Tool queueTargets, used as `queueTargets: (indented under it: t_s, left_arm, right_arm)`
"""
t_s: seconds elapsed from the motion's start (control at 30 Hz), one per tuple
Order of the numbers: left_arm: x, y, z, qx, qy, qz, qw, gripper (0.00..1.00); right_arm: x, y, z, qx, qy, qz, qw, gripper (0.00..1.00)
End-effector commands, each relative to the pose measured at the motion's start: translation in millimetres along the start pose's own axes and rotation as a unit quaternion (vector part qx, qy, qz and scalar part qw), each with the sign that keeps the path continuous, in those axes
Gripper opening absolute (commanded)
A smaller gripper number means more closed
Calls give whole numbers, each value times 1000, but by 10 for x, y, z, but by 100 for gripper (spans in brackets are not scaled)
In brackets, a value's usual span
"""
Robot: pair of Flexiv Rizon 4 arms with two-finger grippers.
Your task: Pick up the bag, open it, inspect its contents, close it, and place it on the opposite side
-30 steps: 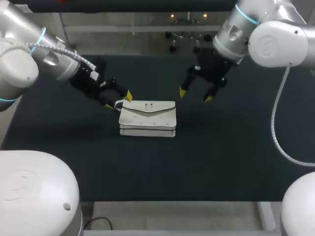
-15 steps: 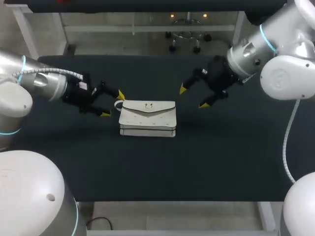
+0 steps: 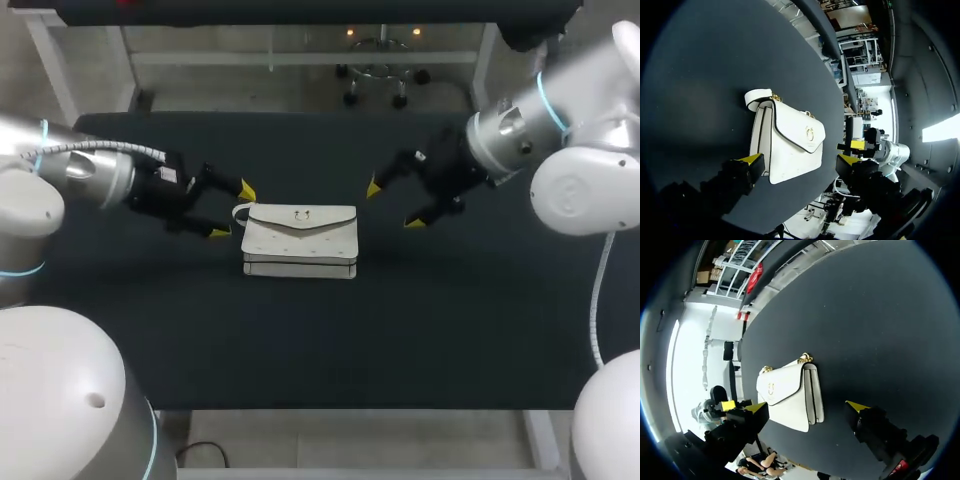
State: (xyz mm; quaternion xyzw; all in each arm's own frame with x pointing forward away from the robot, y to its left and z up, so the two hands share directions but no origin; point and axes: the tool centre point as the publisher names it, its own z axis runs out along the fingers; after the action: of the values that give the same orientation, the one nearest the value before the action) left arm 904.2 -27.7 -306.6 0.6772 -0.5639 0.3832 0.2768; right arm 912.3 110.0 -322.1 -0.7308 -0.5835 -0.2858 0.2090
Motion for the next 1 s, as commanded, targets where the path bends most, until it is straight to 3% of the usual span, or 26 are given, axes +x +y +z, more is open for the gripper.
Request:
queueTargets:
  t_s: [0.03,0.23,0.7,0.87,1.0]
  left_arm:
    - [-197,-175,62,-50,61,-16,997,100]
    - [-224,-206,68,-57,82,-27,995,100]
    - [-164,-215,192,-57,93,-30,994,100]
    - [-170,-207,245,-39,103,-33,993,100]
    - [-173,-212,288,-37,114,-46,992,97]
  right_arm:
    - [-12,161,226,63,39,9,997,100]
    - [14,189,275,113,116,9,987,100]
    - [70,140,402,145,201,-39,968,100]
    - [115,124,492,158,213,-29,964,97]
    - [156,103,554,162,218,-26,962,87]
